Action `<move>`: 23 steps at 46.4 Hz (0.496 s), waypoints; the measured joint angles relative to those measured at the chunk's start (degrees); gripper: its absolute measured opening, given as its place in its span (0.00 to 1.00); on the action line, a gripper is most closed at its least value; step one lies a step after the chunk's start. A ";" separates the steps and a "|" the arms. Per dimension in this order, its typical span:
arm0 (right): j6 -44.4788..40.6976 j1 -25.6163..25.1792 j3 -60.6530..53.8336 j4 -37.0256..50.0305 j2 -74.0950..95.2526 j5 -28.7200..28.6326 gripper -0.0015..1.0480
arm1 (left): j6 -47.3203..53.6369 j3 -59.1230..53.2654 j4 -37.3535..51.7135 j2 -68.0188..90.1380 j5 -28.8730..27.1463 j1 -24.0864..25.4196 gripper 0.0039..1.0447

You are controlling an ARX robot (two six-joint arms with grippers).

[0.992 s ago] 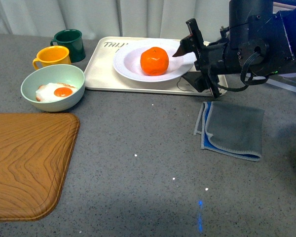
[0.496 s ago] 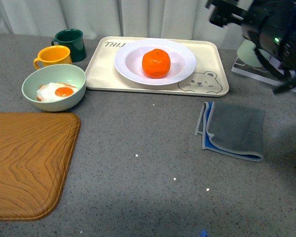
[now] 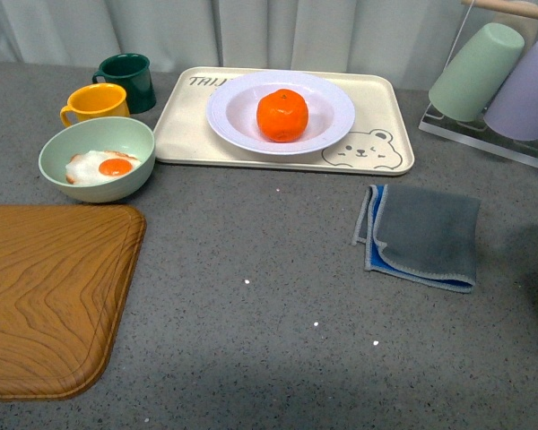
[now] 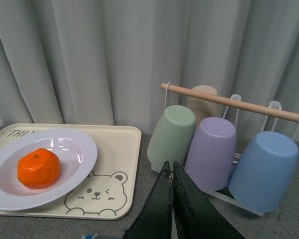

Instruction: Place orange and plate with both arms

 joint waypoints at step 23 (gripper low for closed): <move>-0.09 -5.79 -15.28 -15.37 -30.21 -5.29 0.01 | 0.00 0.00 -0.02 0.00 0.00 0.00 0.94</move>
